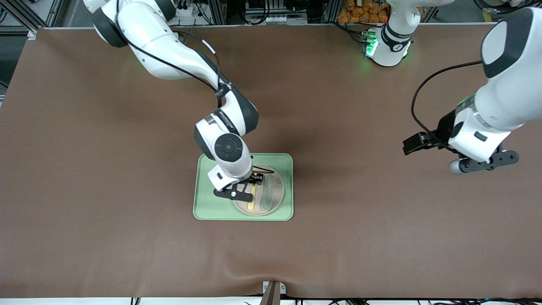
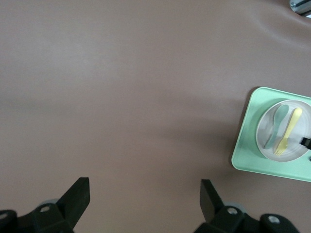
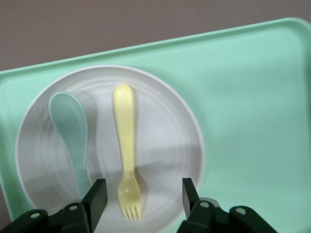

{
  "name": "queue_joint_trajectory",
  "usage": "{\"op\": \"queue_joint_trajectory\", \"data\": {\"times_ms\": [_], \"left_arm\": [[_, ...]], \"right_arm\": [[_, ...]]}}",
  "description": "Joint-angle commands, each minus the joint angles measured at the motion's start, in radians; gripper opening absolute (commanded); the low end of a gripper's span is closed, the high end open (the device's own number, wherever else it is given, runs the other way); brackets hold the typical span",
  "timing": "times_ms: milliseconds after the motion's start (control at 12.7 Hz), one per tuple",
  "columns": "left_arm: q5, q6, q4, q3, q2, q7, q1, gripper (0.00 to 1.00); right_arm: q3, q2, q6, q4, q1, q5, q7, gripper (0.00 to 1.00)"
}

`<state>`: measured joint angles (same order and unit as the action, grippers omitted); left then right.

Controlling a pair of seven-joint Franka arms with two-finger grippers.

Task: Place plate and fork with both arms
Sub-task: 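Lower the right gripper over the yellow fork and grasp it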

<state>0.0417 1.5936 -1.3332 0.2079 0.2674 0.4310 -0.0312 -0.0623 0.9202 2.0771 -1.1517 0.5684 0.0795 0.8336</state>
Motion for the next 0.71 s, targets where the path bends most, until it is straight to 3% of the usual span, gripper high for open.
{"op": "queue_joint_trajectory", "data": {"times_ms": [0,394,630], "left_arm": [[-0.02,-0.046,-0.026,0.008,-0.054,-0.011,0.03,1.0],[-0.137,-0.086,-0.018,0.019,-0.076,-0.009,0.036,1.0],[-0.135,-0.093,-0.018,0.018,-0.089,-0.012,0.037,1.0]], "right_arm": [[0.032,0.081,0.006,0.089,0.031,0.017,0.03,0.68],[0.03,0.083,-0.002,0.08,0.048,0.017,0.058,0.61],[0.03,0.083,-0.006,0.076,0.065,0.017,0.061,0.55]]}}
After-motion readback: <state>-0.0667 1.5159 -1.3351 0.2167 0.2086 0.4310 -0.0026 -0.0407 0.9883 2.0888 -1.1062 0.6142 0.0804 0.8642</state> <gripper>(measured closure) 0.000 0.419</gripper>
